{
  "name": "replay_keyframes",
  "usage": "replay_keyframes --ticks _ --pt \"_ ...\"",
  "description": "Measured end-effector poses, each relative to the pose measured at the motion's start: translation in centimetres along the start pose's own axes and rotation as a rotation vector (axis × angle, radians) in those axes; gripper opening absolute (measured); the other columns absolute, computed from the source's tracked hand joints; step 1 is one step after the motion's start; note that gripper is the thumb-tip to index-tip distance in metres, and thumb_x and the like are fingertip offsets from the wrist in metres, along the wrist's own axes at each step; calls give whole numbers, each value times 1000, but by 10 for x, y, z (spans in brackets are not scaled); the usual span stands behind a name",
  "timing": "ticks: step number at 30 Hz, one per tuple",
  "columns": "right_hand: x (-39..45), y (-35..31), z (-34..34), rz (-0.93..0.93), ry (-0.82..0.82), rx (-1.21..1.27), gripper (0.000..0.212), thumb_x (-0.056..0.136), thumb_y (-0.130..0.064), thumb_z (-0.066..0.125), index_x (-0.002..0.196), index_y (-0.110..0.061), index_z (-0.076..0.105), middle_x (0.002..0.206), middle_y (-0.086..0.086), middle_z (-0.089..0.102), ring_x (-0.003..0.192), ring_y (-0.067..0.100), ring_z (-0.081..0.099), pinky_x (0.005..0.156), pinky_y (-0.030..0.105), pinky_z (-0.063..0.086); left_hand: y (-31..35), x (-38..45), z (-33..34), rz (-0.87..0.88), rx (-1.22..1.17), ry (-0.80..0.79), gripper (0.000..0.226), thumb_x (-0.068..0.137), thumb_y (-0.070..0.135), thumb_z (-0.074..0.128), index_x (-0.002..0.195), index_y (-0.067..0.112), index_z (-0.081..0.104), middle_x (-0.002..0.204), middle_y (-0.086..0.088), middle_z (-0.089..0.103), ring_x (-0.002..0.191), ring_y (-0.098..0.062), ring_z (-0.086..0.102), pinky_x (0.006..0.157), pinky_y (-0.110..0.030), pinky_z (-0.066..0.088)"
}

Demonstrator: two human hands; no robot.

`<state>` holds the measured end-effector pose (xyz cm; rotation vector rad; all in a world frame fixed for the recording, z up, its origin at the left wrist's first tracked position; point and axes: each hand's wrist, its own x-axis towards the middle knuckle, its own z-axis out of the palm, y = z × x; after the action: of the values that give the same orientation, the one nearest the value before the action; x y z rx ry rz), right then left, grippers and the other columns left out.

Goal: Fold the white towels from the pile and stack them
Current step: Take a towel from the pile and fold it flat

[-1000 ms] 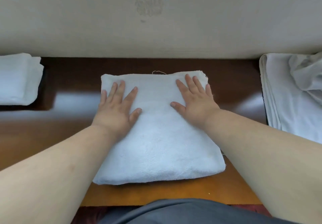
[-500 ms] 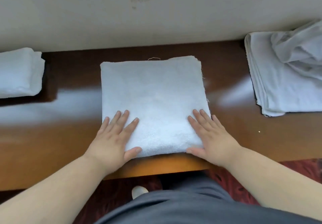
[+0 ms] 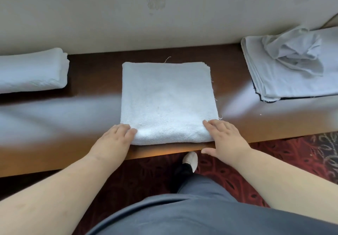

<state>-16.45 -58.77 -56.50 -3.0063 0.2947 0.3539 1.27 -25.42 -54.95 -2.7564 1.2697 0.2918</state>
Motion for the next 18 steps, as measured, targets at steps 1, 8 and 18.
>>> replay_keyframes --ticks 1,8,18 --pt "-7 -2 0 -14 -5 -7 104 70 -69 72 153 -21 33 146 1 43 136 25 39 116 41 27 0 -6 0 12 -9 5 65 66 1 76 127 14 58 127 -8 57 115 -30 56 92 -39 49" --pt "-30 -10 12 -75 245 -22 73 41 -4 86 110 -17 67 99 1 65 88 29 63 85 42 54 -2 -37 8 186 20 100 94 35 13 94 117 14 48 107 -14 64 93 -34 66 80 -41 58" --pt "-23 0 -42 320 185 853 23 62 -22 61 81 -35 65 76 -20 67 70 -4 61 60 8 42 -22 -32 -24 -147 -453 98 66 62 30 74 125 34 56 116 16 63 109 -10 58 96 -34 48"
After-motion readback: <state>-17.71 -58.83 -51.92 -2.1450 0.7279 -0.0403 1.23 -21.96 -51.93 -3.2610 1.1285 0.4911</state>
